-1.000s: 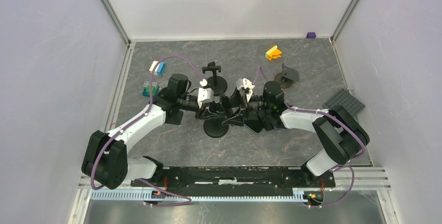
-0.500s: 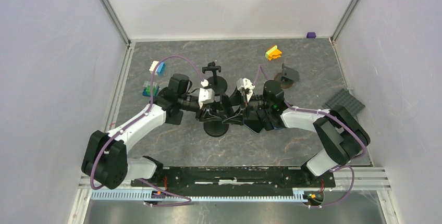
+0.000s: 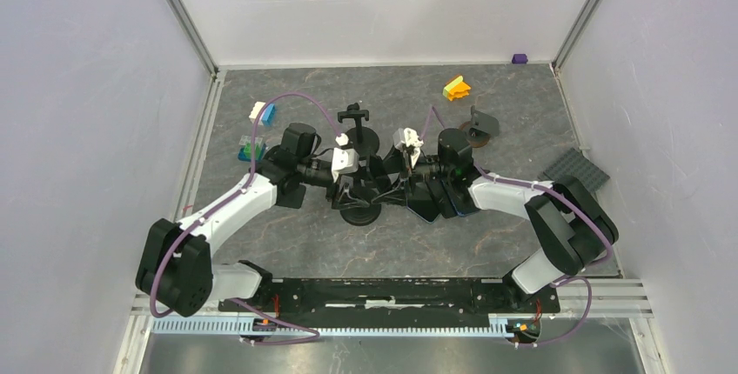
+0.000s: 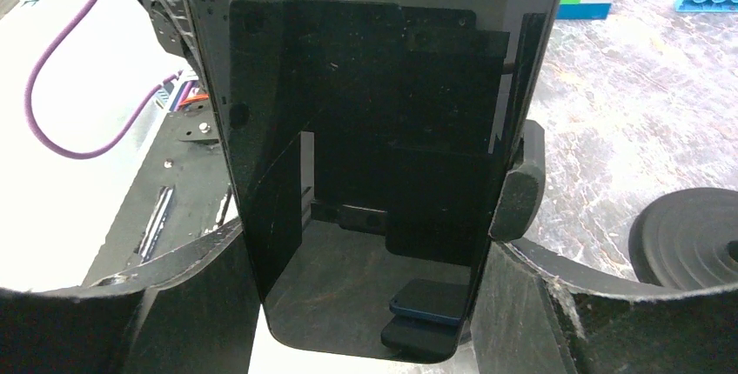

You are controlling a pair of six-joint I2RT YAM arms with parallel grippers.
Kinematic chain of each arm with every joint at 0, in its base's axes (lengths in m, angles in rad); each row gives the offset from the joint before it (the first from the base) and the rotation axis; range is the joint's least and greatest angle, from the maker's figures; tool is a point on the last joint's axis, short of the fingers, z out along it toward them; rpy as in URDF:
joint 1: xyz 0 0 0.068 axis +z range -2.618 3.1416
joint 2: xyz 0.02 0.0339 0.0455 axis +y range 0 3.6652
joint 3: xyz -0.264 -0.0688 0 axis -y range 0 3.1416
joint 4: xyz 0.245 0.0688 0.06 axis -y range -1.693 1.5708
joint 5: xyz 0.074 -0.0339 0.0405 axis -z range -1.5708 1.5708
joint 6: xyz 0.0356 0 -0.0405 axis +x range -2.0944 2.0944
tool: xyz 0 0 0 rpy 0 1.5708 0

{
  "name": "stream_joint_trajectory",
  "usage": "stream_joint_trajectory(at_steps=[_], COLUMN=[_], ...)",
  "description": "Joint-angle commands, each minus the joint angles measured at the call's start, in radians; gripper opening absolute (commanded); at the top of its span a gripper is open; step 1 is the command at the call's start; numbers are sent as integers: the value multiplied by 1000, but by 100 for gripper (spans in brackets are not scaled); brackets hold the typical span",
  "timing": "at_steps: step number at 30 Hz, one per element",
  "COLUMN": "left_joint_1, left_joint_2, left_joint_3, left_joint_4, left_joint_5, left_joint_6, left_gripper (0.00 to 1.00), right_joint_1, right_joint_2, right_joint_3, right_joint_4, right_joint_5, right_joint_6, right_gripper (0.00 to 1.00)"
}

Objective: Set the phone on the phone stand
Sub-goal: Install the phone on the phone stand.

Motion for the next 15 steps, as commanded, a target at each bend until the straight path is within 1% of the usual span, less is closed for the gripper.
stream_joint_trajectory(at_steps=[1,8,11,15], left_joint_1=[-13,-13,-12,-12], left_joint_2=[-40,-97,-138,-215], left_joint_3=[39,54,54,44], left_joint_4=[-5,7,12,8], left_joint_5=[-28,-113,-168,-245], left_joint_6=[32,44,55,82], left_gripper=[77,93,95,95], right_joint_1=[-2,-2,-2,-2], right_joint_2=[-47,-58,-57,-52], right_joint_3=[53,53,57,59], right_joint_4=[7,4,7,37], right_joint_5=[29,34,36,35], right_joint_6=[-48,-50,-47,-9], right_gripper=[1,1,1,1])
